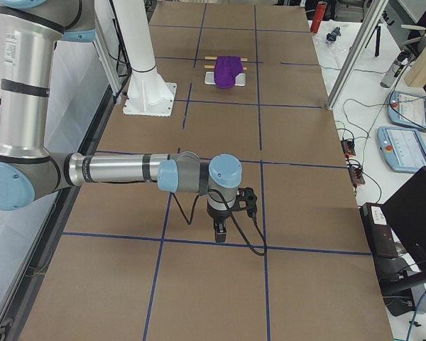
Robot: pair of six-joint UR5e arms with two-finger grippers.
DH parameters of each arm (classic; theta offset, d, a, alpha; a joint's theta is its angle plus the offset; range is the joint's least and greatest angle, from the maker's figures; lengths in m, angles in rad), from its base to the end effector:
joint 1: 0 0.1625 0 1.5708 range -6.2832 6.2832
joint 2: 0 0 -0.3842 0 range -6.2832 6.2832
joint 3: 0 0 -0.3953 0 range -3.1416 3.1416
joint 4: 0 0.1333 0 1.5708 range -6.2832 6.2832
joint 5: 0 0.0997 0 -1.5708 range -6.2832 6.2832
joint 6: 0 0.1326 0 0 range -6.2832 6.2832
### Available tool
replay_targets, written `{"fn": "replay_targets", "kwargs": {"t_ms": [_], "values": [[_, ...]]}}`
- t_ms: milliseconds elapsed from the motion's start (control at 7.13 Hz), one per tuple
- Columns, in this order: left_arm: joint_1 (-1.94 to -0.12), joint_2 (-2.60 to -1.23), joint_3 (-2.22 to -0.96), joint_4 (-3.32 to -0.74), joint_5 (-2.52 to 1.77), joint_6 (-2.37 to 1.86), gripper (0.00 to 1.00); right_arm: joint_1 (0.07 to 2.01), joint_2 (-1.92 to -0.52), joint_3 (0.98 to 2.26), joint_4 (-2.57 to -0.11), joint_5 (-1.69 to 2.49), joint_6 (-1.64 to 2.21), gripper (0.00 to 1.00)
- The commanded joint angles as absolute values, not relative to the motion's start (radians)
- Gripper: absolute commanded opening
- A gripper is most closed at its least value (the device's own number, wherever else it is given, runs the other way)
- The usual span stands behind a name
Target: Hang towel on rack
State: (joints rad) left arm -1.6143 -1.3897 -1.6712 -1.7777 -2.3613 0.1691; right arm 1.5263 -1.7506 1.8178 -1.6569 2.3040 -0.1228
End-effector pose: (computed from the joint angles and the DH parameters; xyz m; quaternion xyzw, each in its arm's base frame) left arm -0.0580 -0.4334 0.6523 0.0986 0.3759 0.0820 0.9177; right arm 0.0257 -0.4251 0.6144 0.0052 -0.3585 -0.0746 0.9305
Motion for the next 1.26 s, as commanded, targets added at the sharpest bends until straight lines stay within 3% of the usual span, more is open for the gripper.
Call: {"fn": "replay_targets", "kwargs": {"t_ms": [0,1121], "values": [[-1.612,-1.399,-1.681,-1.778,-2.356,0.172,1.0,1.526,-1.747,1.818,-1.657,2.304,-0.123,1.0],[-1.614,-1.393,-1.709,-1.779,-2.359,0.173,1.0,1.526,-1.744,1.819,-1.657,2.306,-0.123,1.0]]}}
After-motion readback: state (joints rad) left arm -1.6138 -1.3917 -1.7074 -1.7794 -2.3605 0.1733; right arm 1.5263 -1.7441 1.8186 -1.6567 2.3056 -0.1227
